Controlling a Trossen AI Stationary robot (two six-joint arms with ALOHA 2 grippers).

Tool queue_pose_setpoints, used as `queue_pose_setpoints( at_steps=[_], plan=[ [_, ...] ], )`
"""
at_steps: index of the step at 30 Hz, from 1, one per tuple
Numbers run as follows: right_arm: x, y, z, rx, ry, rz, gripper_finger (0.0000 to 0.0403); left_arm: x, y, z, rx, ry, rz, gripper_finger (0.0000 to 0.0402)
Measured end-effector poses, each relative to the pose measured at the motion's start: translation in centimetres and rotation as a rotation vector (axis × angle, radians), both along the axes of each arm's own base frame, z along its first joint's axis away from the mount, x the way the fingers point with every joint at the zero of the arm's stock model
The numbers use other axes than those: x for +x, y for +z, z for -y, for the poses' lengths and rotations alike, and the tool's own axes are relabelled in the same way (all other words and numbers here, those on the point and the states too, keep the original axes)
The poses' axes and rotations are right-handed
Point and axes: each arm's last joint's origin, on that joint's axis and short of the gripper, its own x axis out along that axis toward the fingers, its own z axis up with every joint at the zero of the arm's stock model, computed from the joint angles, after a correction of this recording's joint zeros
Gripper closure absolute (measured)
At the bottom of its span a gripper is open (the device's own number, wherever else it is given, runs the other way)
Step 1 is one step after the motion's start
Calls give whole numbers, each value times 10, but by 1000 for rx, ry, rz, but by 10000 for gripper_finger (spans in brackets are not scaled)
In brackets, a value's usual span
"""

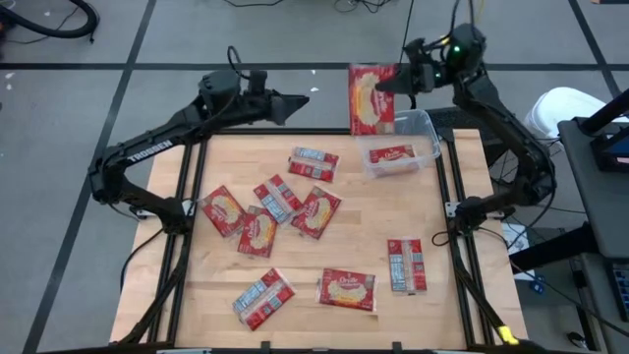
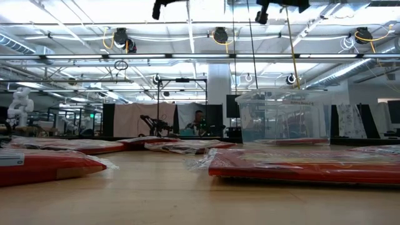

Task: Sort popcorn bags into baskets
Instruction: Adjust the popcorn bag in the transparent container

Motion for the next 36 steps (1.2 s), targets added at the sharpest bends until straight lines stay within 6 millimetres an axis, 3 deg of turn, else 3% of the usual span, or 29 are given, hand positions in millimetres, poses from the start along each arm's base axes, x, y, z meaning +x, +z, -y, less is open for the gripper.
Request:
queue_pose_setpoints(
  at_steps=[5,13,17,27,36],
  plan=[
    [13,-10,1,-43,94,-4,385,0,12,-1,-10,-68,138,251],
    [43,-32,-9,-148,174,-10,385,6,9,-8,-92,-132,171,130],
    [57,-48,-13,-159,169,-62,385,15,1,-9,-110,-173,141,94],
    [68,-76,-31,-199,143,-256,385,32,-37,-17,-137,-257,-90,130],
    [72,-81,-40,-222,131,-325,385,62,-72,-20,-102,-354,-188,135]
  ],
)
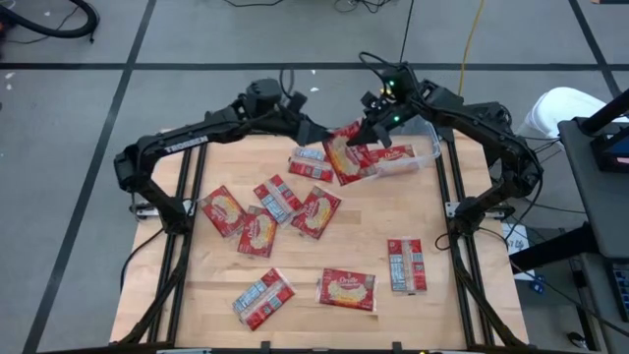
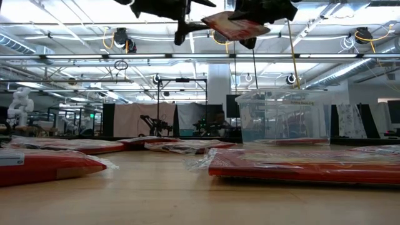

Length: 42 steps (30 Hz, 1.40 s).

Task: Sort popcorn bags into baskets
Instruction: Adjust the popcorn bag in the transparent container

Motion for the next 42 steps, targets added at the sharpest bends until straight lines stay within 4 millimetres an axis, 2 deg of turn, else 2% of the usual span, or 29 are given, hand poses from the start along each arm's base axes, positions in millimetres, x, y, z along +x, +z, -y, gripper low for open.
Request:
queue_pose_setpoints(
  at_steps=[3,6,8,13,14,17,21,29,35,42],
  plan=[
    [1,-1,-1,-8,-13,-17,385,9,-8,3,11,-48,0,133],
    [1,-1,-1,3,-28,-29,385,15,-10,3,37,-97,27,164],
    [1,-1,-1,0,-46,-38,385,16,-11,3,42,-97,30,208],
    [-2,3,-1,-51,-95,-44,381,13,-11,-4,48,-61,26,362],
    [-3,4,-1,-58,-114,-49,377,12,-11,-6,46,-54,26,380],
    [-6,7,2,-61,-176,-58,355,9,-9,-13,40,-31,39,385],
    [-21,15,5,-50,-257,-63,304,1,-2,-24,43,8,74,394],
    [-64,43,5,-93,-474,-28,207,-16,23,-51,81,219,260,397],
    [-82,58,0,-173,-582,6,186,-21,40,-56,117,398,425,394],
    [-76,67,8,-225,-608,110,194,-7,46,-39,146,394,546,394]
  ],
)
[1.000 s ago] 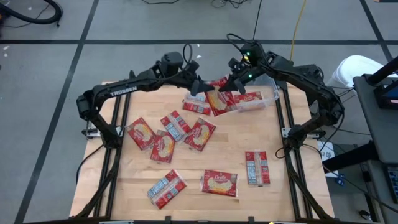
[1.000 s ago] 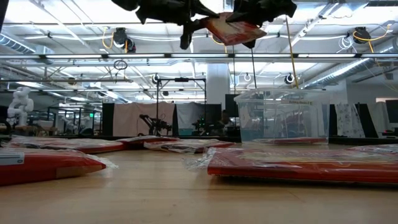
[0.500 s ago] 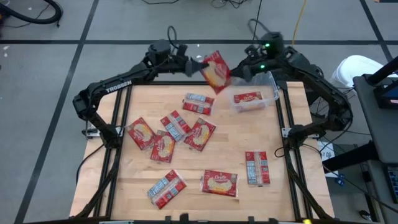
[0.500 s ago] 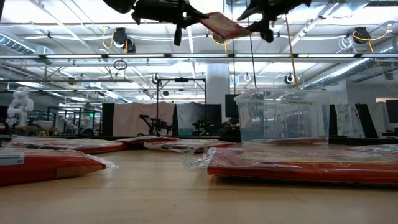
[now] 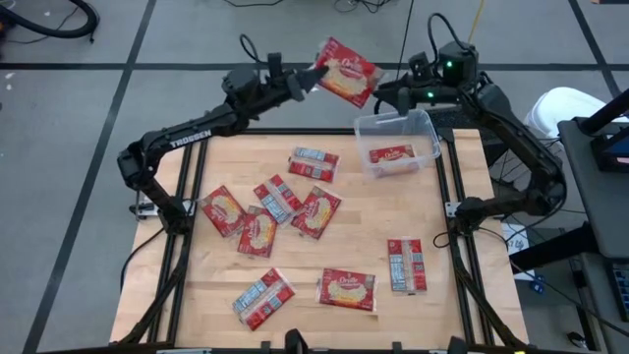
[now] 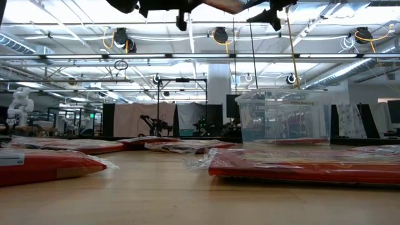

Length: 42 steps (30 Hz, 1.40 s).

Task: Sort popcorn bags into baskets
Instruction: Adjust the popcorn bag in the transparent container

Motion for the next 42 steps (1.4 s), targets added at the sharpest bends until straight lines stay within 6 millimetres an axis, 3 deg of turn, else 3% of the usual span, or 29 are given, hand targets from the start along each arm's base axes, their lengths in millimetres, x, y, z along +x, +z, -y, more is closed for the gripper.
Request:
queue_pose_setpoints(
  at_steps=[9,20,27,34,38,42],
  plan=[
    [9,14,6,-28,111,171,216,18,-6,9,63,25,84,396],
    [0,16,15,12,57,205,390,19,-8,7,178,87,36,383],
    [-9,16,22,20,53,206,385,20,-18,6,129,91,-115,272],
    [-29,4,29,122,33,131,392,1,-33,1,-100,61,-382,156],
    [-39,-11,29,203,14,20,393,-8,-42,3,-182,13,-507,131],
    [-49,-26,26,266,-35,-110,394,-13,-48,7,-216,-41,-595,135]
  ],
)
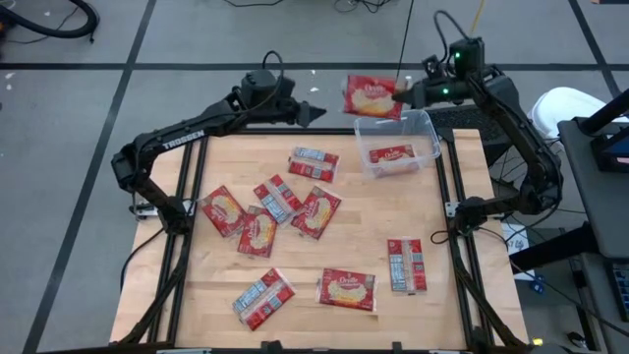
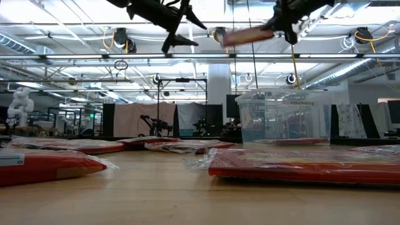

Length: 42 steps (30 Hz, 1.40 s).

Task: Sort popcorn bags into baskets
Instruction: Adjust the popcorn bag in the transparent container

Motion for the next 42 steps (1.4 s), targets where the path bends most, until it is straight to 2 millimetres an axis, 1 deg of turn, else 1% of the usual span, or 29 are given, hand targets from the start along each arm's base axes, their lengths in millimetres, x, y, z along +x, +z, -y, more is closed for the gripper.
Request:
queue_pose_setpoints(
  at_steps=[5,11,16,21,27,33,36,39,42],
  plan=[
    [-14,-15,-5,37,-26,-177,394,1,-4,5,-41,-71,-28,166],
    [-27,-26,-9,24,-46,-384,394,4,-5,12,-37,-107,-38,206],
    [-26,-39,-2,50,-28,-477,394,5,-5,14,-36,-114,-39,232],
    [-19,-68,11,186,-8,-522,393,5,-5,14,-24,-117,-41,248],
    [-15,-99,20,289,22,-572,386,7,-5,16,-27,-128,-40,243],
    [-14,-121,22,318,40,-597,384,9,-5,22,-27,-145,-40,232],
    [-15,-126,23,307,24,-636,384,10,-5,24,-27,-151,-40,229],
    [-16,-127,22,272,17,-695,379,10,-5,24,-26,-153,-40,229],
    [-16,-125,22,236,18,-709,355,10,-5,24,-26,-153,-40,227]
  ],
)
